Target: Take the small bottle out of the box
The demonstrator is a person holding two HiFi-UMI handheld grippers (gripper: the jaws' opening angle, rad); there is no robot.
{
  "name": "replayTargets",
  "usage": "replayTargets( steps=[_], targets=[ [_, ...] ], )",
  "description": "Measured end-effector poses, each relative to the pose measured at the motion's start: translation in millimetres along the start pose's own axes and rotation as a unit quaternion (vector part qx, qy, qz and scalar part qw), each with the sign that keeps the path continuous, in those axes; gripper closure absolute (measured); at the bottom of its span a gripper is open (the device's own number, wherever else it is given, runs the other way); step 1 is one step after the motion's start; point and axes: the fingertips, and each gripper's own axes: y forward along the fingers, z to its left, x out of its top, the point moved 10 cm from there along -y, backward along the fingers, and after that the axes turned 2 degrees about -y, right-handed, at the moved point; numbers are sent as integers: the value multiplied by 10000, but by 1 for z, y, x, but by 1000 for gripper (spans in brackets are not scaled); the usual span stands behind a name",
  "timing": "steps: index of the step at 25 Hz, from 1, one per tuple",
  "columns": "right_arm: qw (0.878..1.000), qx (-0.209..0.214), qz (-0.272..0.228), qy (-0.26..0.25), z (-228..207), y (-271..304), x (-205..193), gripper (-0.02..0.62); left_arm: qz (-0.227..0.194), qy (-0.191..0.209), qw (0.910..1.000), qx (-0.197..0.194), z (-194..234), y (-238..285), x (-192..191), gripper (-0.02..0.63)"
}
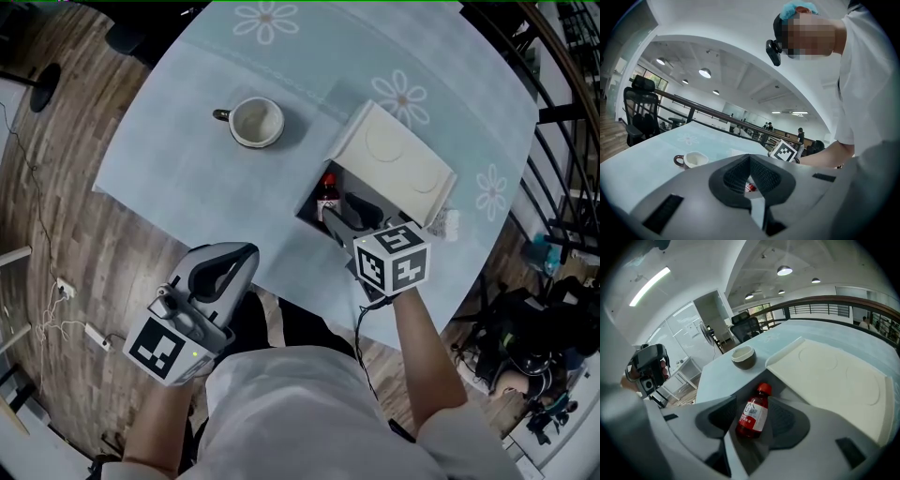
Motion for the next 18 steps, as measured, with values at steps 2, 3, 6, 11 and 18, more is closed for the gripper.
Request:
replayTargets(
  steps=[2, 3, 6, 11, 18],
  targets=[
    [9999, 4, 118, 34, -1, 6, -1, 373, 10, -22, 10000, 12, 3, -1, -1, 600],
    [9998, -7, 184, 48, -1, 9, -1, 362, 16, -33, 10000, 15, 5, -1, -2, 600],
    [9992, -43, 403, 66, -3, 19, -2, 341, 32, -61, 10000, 18, 8, 0, -3, 600],
    [9971, -134, 755, -2, -4, 33, -2, 325, 49, -103, 9999, -1, 12, 3, -4, 600],
    [9921, -284, 1219, 5, -2, 46, -4, 324, 34, -114, 9999, 19, 16, 4, -2, 600]
  ],
)
